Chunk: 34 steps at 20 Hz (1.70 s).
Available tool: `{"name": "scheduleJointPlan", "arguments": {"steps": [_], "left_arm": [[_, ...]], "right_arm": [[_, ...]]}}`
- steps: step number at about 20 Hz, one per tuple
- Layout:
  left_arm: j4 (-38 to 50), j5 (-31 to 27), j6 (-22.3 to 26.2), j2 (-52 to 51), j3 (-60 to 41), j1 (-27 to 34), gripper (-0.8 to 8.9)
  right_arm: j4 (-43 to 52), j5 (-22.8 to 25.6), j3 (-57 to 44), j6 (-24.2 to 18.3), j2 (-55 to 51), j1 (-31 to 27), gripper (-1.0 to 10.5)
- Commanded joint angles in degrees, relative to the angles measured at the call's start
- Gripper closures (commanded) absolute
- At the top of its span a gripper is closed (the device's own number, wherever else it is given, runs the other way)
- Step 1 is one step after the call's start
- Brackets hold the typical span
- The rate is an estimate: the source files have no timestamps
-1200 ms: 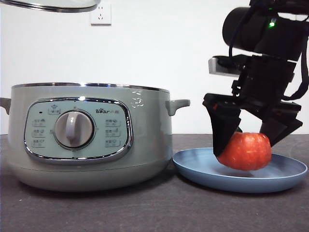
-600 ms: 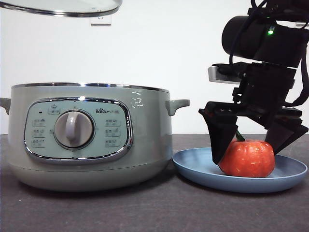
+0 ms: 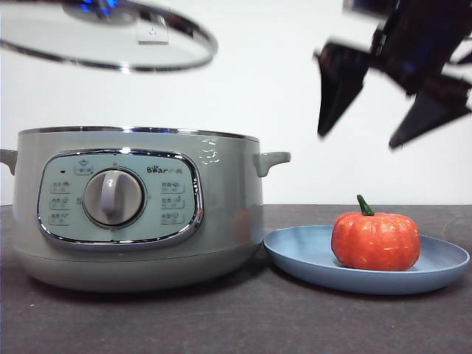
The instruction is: Take the pumpkin out from the steamer,put the pumpkin in the blue plate,close the lid
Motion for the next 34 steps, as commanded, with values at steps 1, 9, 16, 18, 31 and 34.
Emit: {"name": "scheduleJointPlan", "arguments": {"steps": [1,9,16,18,31,34], "left_arm": [[2.75,1.84,0.07,2.93,0.79,-0.02,8.22],[5.9,4.24,0.04,12.26,0.77,-0.66,8.22],[4.9,6.1,0.13,16.52,0.74,-1.55,8.22],[3.45,5.79,0.74,17.35,0.74,-1.51,8.22],[0.52,5.81,0.0,13.16,0.77,-1.4,3.46],[-3.06,5.64,-1.01,7.82,0.77,-1.38,3.68]], "right_arm": [[0.13,0.63,-0.26,0.57,-4.26,-0.92,4.1],[-1.53,3.34,-0.26,0.09,-12.11,-4.48,4.1],[-2.45,3.34,-0.26,0.11,-12.15,-5.57,4.1],[-2.67,3.34,-0.26,0.09,-12.15,-5.57,4.1],[-3.37,2.6,-0.26,0.35,-13.88,-5.46,4.1],[-3.15,-0.98,-0.26,0.74,-18.03,-5.4,4.3]]}}
